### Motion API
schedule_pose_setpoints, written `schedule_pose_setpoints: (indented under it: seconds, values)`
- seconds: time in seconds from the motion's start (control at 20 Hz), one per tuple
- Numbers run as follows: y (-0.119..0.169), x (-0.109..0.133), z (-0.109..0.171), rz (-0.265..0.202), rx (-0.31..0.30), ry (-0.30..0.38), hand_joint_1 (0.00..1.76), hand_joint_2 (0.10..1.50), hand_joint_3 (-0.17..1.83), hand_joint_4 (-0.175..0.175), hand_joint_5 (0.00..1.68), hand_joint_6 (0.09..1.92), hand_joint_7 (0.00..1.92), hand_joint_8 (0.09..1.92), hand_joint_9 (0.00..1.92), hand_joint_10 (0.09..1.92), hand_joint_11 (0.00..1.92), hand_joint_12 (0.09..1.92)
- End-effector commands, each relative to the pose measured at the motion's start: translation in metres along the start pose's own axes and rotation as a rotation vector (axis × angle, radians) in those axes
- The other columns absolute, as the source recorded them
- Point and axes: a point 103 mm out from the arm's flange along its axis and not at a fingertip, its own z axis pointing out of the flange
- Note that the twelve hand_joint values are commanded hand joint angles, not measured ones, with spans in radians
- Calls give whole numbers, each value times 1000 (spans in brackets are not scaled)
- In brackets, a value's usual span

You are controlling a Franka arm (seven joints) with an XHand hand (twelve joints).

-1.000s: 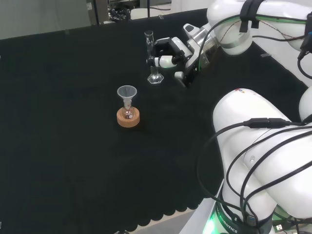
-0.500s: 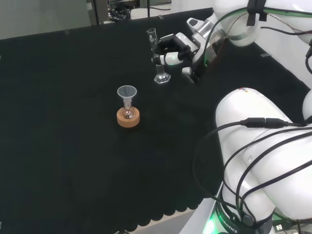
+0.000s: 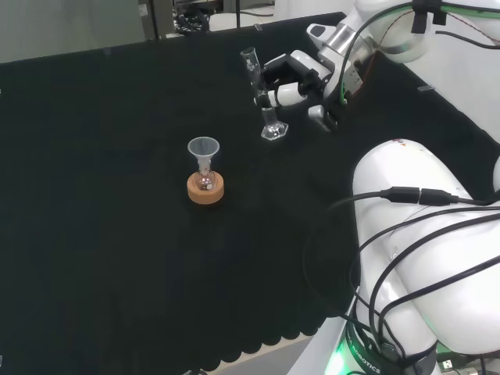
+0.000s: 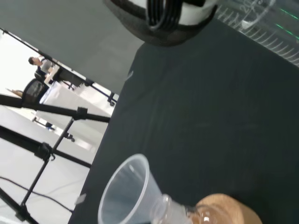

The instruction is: Pick up the graduated cylinder.

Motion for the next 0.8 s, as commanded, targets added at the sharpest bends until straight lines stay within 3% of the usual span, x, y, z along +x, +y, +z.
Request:
schedule_pose_setpoints:
  seconds: [0.05, 0.3, 0.6, 0.8]
  values:
    - [-26, 8, 4, 17, 60, -32, 1301, 1006, -1, -175, 1210, 611, 1264, 571, 1565, 111, 1285, 717]
    - [-44, 13, 10, 30, 94, -55, 1301, 1005, -1, -175, 1215, 603, 1270, 562, 1577, 91, 1287, 711]
    - [-52, 14, 20, 55, 190, -136, 1301, 1004, -1, -175, 1217, 600, 1272, 559, 1582, 87, 1289, 710]
    - [-54, 14, 22, 73, 215, -171, 1302, 1004, -2, -175, 1218, 598, 1272, 557, 1585, 87, 1290, 709]
